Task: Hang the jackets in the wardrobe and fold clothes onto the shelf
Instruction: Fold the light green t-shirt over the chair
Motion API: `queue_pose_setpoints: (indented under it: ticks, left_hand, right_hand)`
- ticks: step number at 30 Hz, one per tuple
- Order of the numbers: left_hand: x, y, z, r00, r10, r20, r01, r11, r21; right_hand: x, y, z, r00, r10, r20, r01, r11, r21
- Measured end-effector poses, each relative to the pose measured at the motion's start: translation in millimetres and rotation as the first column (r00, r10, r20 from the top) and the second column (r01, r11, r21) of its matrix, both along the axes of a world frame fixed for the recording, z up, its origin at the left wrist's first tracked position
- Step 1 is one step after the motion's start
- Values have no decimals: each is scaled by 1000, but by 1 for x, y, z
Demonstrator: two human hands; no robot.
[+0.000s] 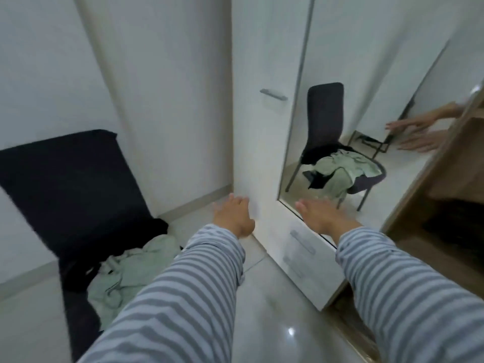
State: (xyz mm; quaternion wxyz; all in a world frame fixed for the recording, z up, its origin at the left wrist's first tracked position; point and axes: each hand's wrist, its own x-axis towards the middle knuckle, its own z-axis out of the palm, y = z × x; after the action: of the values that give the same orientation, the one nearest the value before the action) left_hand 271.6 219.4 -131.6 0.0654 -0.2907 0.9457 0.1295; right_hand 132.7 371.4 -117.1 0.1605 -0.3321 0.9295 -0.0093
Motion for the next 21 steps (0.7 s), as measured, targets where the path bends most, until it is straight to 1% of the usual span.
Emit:
queue_pose_setpoints:
  ticks: [2,4,6,10,15,21]
  left_hand:
    - [47,-33,-4,993,118,24,-118,993,-4]
    - [93,-64,-12,970,239,47,-240,970,33]
    - [137,-92,-20,937,345,62,-349,934,74]
    - [218,-143,-44,863,499,82,-506,852,136]
    - [299,-187,-89,783,605,142,-622,762,180]
    - [343,-202,-156,735,625,264,-678,681,278]
  right_hand:
    - [25,-50,-9,996,92,1,-92,996,-7]
    - [59,-96,-16,986,164,10,-165,986,12]
    - [93,-140,-22,964,264,13,-264,964,10]
    - [159,-219,-45,897,434,80,-436,900,9]
    - [232,-286,-95,815,562,142,-571,821,24]
    - [276,-315,-171,768,558,314,-607,791,81]
